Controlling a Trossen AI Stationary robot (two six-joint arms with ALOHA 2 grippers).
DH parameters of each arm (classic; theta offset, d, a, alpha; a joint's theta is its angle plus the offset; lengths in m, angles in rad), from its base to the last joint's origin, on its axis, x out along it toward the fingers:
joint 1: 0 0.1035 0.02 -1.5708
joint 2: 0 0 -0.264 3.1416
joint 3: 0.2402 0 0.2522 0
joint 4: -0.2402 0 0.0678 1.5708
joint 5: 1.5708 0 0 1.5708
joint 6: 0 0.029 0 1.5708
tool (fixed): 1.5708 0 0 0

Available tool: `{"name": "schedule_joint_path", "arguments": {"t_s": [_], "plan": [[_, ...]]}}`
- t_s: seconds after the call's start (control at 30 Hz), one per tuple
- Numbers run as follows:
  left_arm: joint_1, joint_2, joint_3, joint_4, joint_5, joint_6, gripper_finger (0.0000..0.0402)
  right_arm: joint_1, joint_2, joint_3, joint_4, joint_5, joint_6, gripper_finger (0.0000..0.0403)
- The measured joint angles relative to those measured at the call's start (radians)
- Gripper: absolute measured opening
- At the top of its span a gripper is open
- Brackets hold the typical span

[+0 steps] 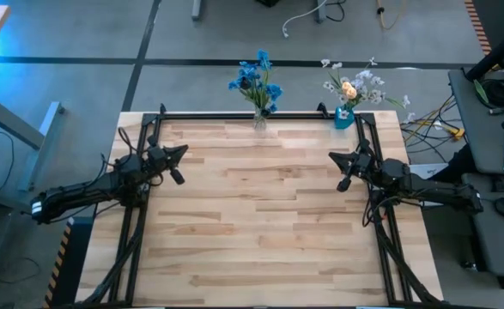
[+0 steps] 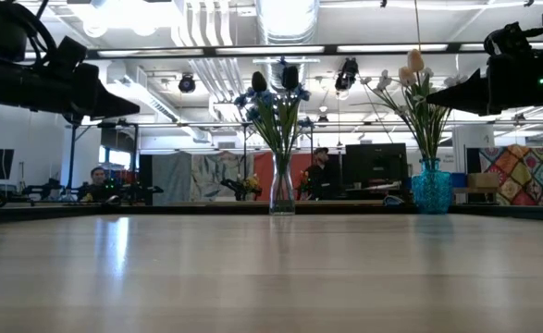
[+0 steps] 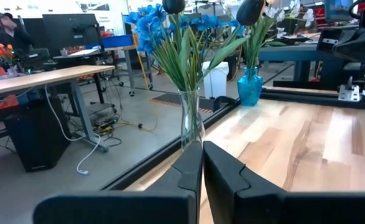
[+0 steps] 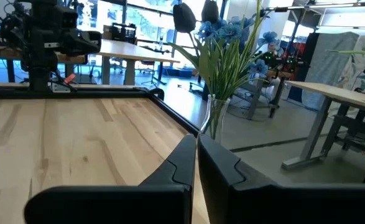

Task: Sort flowers into vase by color
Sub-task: Return to Home Position

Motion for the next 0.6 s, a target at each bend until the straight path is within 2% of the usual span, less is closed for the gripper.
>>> {"name": "schedule_joint_path", "arguments": {"t_s": [0.17,0.37,0.6], "plan": [[0.0,0.013,0.001,0.0,0.0,0.0,0.0,0.001,0.0,0.0,0.0,0.0,0.0,0.0012],[0.0,0.028,0.001,0.002,0.001,0.0,0.0,0.062,0.006,0.0,0.0,-0.001,0.0,0.0012],[0.0,0.042,0.002,0.002,0.001,-0.001,0.0,0.063,0.005,0.0,0.0,-0.001,0.0,0.0012]]}}
